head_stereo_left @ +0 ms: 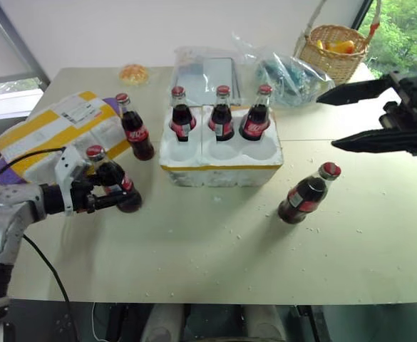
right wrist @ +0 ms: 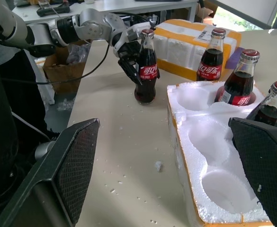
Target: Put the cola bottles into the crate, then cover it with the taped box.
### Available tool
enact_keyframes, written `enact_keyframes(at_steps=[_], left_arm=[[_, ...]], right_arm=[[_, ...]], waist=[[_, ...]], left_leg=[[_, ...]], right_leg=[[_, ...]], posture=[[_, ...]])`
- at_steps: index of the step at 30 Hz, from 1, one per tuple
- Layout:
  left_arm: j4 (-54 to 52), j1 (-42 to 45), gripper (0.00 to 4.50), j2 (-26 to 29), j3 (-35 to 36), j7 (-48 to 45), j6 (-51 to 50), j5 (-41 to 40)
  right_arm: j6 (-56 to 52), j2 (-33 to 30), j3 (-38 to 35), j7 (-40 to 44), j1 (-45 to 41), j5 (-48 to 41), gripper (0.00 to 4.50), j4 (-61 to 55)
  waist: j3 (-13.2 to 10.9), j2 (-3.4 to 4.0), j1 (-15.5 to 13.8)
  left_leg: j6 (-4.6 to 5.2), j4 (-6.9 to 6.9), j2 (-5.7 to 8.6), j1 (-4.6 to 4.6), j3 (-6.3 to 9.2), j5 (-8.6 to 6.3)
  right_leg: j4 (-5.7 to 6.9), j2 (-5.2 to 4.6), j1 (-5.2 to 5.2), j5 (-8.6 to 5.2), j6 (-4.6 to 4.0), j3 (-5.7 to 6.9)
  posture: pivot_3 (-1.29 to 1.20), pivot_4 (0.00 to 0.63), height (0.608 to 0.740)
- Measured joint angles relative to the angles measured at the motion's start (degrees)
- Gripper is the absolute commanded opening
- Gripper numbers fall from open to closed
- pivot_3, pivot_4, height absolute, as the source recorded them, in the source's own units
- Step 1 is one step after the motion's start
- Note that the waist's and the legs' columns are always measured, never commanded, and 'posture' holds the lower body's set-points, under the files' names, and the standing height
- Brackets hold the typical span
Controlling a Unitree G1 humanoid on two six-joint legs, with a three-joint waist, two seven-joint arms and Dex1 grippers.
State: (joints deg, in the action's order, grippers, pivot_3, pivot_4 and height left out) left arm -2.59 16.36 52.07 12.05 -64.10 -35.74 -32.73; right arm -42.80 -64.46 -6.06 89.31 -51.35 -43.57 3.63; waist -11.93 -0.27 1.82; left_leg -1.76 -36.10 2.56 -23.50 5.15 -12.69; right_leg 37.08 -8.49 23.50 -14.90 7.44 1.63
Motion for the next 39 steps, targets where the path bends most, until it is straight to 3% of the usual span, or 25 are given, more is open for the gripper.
enact_keyframes(at_steps=[4,8,14,17,21,27,39], left_arm=[[-2.16,9.55,2.84,1.74,-0.13,-1.41,-7.01,-4.97],[-2.45,24.65,2.84,1.54,-3.67,-1.87,-14.21,-8.60],[1.33,42.56,2.84,-6.69,-11.53,-0.89,-20.20,-9.41],[8.28,49.88,2.84,-15.01,-18.00,1.74,-18.49,-4.18],[16.26,50.90,2.84,-20.36,-23.00,2.83,-13.59,2.19],[23.29,51.15,2.84,-23.80,-26.69,0.00,-5.32,8.84],[30.71,51.91,2.84,-30.79,-27.01,-0.88,-1.87,13.89]], right_arm=[[0.26,0.67,-0.43,-0.56,0.99,0.09,4.50,-0.02],[0.89,1.10,-1.17,-1.03,2.37,0.17,4.50,-0.20],[1.97,1.59,-1.85,-1.83,4.36,0.70,4.50,-0.82],[1.99,2.29,-2.40,-2.95,5.71,0.65,4.50,-1.95],[1.78,2.28,-4.02,-4.57,7.45,0.38,4.50,-3.19],[0.58,2.25,-6.05,-6.90,10.25,-0.61,4.50,-5.73],[-0.24,2.48,-8.17,-10.18,13.31,-1.82,4.50,-8.09]], waist=[[-0.10,-0.17,-0.68],[-0.15,-0.25,-1.15],[-0.16,-0.27,-0.94],[-0.19,-0.32,-1.07],[-0.20,-0.32,-0.36],[-0.30,-0.40,-0.87],[-0.35,-0.45,-0.79]], left_leg=[[0.00,-0.02,0.01,-0.02,0.01,0.00],[-0.02,-0.08,0.08,-0.06,0.02,0.02],[-0.02,-0.11,0.17,-0.06,0.01,0.03],[-0.07,-0.15,0.19,-0.06,0.02,0.08],[-0.06,-0.07,0.17,-0.04,-0.07,0.08],[-0.06,-0.09,0.21,-0.10,-0.07,0.08],[-0.06,-0.71,0.34,-0.55,0.03,0.08]], right_leg=[[-0.01,0.01,0.00,0.01,0.02,0.00],[-0.02,0.01,-0.03,0.07,0.13,0.00],[0.00,-0.05,-0.08,0.12,0.24,-0.05],[0.00,-0.04,-0.09,0.14,0.27,-0.06],[0.01,-0.04,0.01,0.15,0.27,-0.16],[0.00,-0.08,0.02,0.15,0.27,-0.15],[0.00,-0.12,0.10,0.32,0.56,-0.17]], posture=[[0.00,0.150,0.737],[0.00,0.150,0.737],[0.00,0.150,0.737],[0.00,0.150,0.737],[0.00,0.150,0.737],[0.00,0.150,0.737],[0.00,0.150,0.737]])
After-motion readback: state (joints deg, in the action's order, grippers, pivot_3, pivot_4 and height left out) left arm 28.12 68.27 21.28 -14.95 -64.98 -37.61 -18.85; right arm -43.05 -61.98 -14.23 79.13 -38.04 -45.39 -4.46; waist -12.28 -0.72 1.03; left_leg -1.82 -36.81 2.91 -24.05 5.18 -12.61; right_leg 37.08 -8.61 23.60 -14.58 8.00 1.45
